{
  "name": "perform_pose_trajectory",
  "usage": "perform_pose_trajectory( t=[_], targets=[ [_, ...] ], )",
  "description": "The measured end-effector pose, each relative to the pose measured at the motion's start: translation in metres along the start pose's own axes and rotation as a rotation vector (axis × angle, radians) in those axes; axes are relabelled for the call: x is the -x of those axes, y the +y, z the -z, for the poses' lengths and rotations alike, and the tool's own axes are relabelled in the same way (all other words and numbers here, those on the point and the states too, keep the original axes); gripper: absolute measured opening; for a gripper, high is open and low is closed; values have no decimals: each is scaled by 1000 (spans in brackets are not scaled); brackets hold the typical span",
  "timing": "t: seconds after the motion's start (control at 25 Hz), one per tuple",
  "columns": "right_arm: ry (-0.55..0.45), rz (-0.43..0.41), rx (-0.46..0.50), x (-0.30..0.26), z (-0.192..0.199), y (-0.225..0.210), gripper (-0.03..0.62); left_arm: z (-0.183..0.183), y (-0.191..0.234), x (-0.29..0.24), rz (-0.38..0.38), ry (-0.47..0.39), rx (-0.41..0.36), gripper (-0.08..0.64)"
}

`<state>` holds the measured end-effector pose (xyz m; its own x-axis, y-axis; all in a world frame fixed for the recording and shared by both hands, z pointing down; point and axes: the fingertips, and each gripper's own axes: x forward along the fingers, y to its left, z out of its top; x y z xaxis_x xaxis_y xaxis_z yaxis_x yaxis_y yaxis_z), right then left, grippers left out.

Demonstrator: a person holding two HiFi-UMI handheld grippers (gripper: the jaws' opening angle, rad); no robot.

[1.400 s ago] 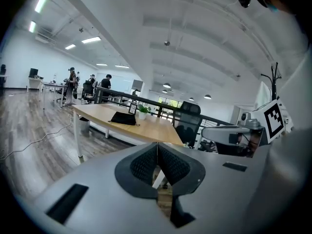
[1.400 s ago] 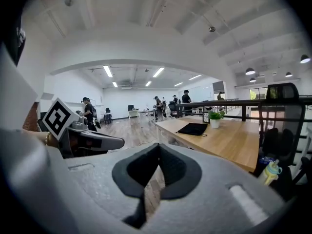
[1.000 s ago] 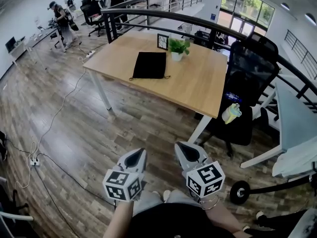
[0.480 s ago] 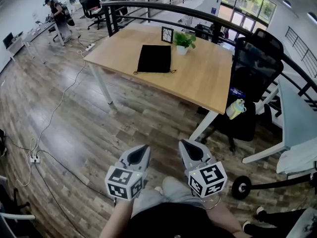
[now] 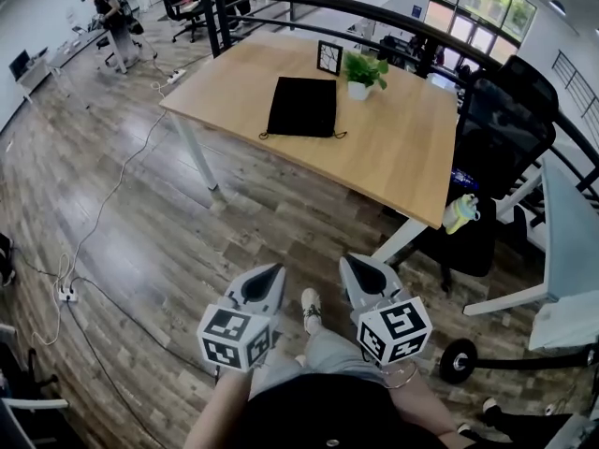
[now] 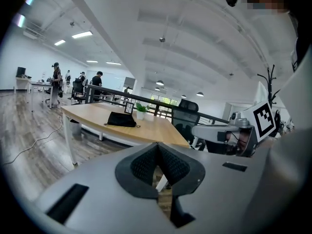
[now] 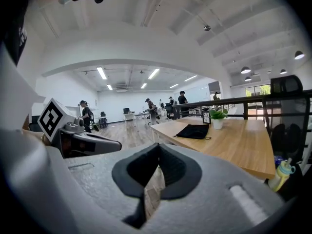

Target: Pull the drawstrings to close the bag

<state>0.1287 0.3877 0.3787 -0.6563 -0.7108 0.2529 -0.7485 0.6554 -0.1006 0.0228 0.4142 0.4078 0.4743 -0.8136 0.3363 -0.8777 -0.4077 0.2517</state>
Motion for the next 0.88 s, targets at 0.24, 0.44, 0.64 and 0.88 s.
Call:
perform_pose_trajectory(
  t=[0.24, 0.44, 0.64, 0.88],
  targets=[
    [5, -40, 28, -67, -19, -40, -2, -28, 44, -60, -29, -17, 24, 14],
    [9, -67, 39, -116, -42, -77, -2, -62, 71, -107, -47, -29, 39, 15],
    [0, -82, 45, -161, -61, -114, -2, -85, 100, -154, -76, -21, 86, 15],
    [10, -89, 49, -194, -66, -146, -2, -101, 115, -195, -68, -23, 80, 15]
  ],
)
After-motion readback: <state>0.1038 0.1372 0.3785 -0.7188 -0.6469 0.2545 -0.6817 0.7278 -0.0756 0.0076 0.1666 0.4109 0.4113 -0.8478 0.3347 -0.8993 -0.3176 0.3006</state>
